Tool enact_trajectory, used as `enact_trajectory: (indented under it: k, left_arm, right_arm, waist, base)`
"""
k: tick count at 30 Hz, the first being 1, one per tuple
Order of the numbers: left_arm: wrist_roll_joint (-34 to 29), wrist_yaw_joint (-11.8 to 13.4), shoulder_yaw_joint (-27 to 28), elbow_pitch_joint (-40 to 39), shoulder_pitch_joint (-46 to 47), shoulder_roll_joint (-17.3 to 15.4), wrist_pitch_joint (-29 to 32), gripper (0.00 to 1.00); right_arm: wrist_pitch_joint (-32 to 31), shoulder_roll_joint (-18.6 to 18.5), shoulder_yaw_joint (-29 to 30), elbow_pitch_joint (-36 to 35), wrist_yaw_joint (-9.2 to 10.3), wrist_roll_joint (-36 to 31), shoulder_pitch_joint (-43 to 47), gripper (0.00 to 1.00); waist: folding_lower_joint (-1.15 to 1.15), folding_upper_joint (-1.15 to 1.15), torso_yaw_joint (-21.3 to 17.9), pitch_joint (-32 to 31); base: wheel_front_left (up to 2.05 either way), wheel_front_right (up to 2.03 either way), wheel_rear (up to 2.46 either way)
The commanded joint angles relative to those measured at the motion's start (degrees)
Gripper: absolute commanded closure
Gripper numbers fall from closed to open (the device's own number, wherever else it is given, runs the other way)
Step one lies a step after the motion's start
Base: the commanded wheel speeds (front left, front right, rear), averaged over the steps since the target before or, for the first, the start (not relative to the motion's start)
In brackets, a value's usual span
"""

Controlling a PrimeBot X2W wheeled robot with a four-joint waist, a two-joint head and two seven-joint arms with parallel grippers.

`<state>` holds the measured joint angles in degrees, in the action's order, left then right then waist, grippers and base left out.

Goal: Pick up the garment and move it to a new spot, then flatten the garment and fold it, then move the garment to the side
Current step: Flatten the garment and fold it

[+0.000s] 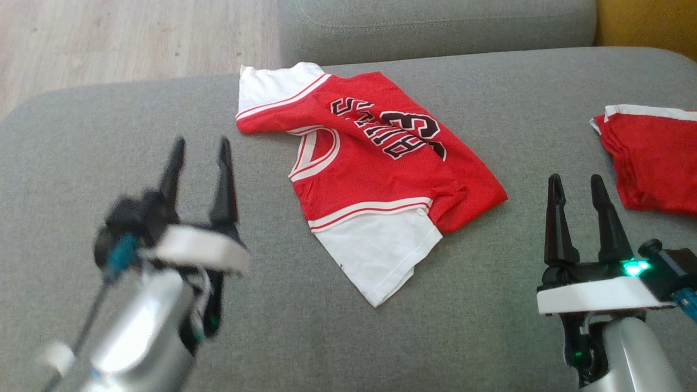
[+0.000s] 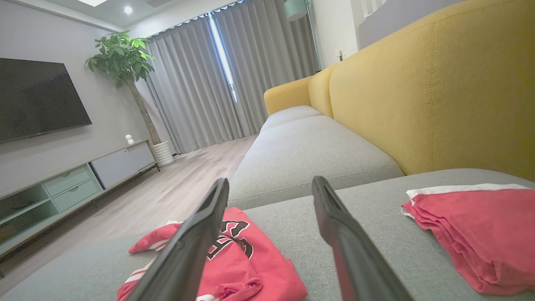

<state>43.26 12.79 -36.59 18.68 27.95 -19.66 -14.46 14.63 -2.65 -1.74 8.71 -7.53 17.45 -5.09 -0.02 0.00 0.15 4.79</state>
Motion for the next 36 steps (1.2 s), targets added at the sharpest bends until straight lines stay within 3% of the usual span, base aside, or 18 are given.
enact_trajectory:
  k: [1, 4, 7, 15, 19, 25, 36]
  left_arm:
    - [-2.53, 1.27, 3.49, -4.49, -1.35, -0.13, -0.51, 0.00]
    - [-6.50, 3.04, 5.61, -7.62, -7.35, 1.37, -0.52, 0.00]
    - [-9.89, 3.13, 8.02, -9.65, -11.73, 2.88, -0.52, 0.00]
    - [-14.71, -0.39, 12.11, -10.55, -15.16, 6.26, -0.53, 0.00]
    - [-14.60, -2.01, 11.69, -8.43, -14.48, 7.35, -0.50, 0.00]
    - [-13.17, -4.42, 8.19, -1.68, -11.36, 10.07, 4.86, 0.00]
    - [-9.99, -4.90, 6.52, 8.24, -6.80, 12.75, 14.35, 0.00]
  right_arm:
    - [0.37, -0.22, -1.61, -2.16, 0.04, 0.01, -0.72, 0.00]
    - [0.37, -0.22, -2.29, -2.25, 0.04, 0.45, -0.33, 0.00]
    - [0.37, -0.22, -2.92, -2.48, 0.04, 0.58, -0.30, 0.00]
    - [0.37, -0.22, -3.47, -2.58, 0.04, 0.59, -0.93, 0.00]
    - [0.37, -0.22, -3.97, -2.66, 0.04, 0.68, -1.32, 0.00]
    - [0.37, -0.22, -4.48, -2.70, 0.04, 0.99, -1.99, 0.00]
    - [0.37, -0.22, -5.07, -2.62, 0.04, 1.95, -3.13, 0.00]
  waist:
    - [0.02, 0.00, 0.12, -0.31]
    - [0.02, 0.00, -0.35, -0.32]
    - [0.02, 0.00, -0.68, 0.01]
    - [0.02, 0.00, -1.30, 0.85]
    - [0.02, 0.00, -1.96, 1.52]
    - [0.02, 0.00, -3.71, 3.67]
    - [0.02, 0.00, -7.08, 7.16]
  base:
    - [0.00, 0.00, 0.00]
    - [0.00, 0.00, 0.00]
    - [0.00, 0.00, 0.00]
    - [0.00, 0.00, 0.00]
    - [0.00, 0.00, 0.00]
    - [0.00, 0.00, 0.00]
    - [0.00, 0.00, 0.00]
